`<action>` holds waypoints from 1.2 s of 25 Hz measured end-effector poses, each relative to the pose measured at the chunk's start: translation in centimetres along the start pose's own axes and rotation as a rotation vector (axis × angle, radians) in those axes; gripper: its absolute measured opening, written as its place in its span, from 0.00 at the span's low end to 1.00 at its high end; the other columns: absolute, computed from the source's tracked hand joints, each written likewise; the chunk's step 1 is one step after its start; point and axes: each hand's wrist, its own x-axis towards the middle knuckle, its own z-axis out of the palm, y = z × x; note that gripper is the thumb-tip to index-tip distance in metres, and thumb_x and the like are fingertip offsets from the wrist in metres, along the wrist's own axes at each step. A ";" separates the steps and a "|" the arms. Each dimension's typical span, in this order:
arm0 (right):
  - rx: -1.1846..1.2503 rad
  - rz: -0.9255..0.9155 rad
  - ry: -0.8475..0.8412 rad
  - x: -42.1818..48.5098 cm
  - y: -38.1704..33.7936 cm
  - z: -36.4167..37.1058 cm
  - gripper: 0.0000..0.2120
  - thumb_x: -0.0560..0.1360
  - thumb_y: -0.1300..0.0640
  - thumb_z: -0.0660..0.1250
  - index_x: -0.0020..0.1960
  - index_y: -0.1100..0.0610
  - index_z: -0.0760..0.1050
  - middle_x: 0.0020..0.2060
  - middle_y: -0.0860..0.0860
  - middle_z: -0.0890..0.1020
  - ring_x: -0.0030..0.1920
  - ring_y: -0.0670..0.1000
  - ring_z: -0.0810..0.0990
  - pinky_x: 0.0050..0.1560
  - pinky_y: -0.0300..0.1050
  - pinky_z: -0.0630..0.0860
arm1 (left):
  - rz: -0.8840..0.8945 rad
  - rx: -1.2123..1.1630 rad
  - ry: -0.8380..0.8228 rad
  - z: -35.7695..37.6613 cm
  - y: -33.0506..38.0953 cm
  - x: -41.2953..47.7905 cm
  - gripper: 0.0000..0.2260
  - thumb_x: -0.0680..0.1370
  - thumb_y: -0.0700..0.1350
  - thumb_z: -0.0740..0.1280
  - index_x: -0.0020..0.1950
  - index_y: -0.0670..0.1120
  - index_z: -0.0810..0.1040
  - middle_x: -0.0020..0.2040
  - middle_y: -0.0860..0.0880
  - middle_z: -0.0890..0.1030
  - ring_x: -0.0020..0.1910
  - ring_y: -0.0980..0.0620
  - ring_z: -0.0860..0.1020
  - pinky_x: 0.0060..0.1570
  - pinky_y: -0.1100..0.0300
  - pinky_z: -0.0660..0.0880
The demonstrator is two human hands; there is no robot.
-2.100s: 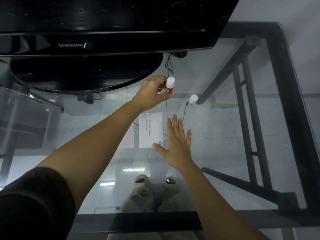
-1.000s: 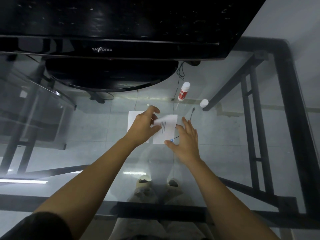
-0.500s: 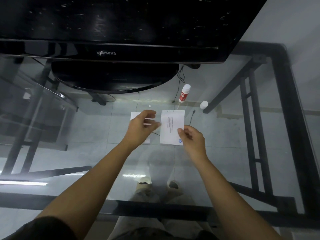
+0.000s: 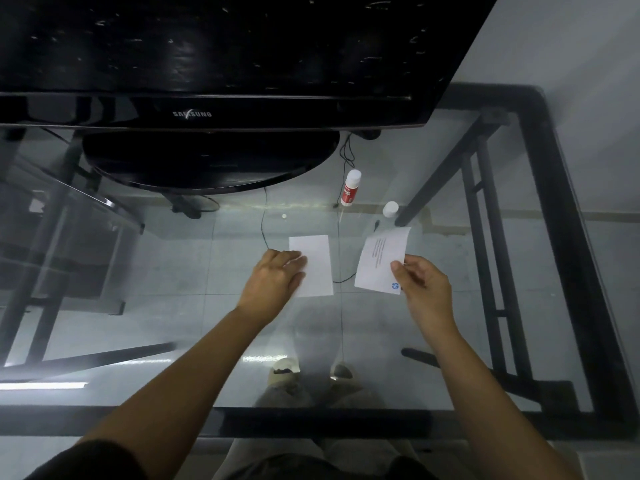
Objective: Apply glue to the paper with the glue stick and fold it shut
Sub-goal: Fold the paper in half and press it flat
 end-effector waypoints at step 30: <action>-0.183 -0.482 -0.054 -5.4 -2.4 4.9 0.14 0.72 0.47 0.68 0.54 0.52 0.75 0.47 0.45 0.76 0.45 0.41 0.75 0.43 0.28 0.72 | -0.675 -0.972 0.059 -4.7 5.4 1.0 0.08 0.75 0.43 0.68 0.36 0.47 0.77 0.28 0.55 0.78 0.36 0.52 0.79 0.49 0.51 0.80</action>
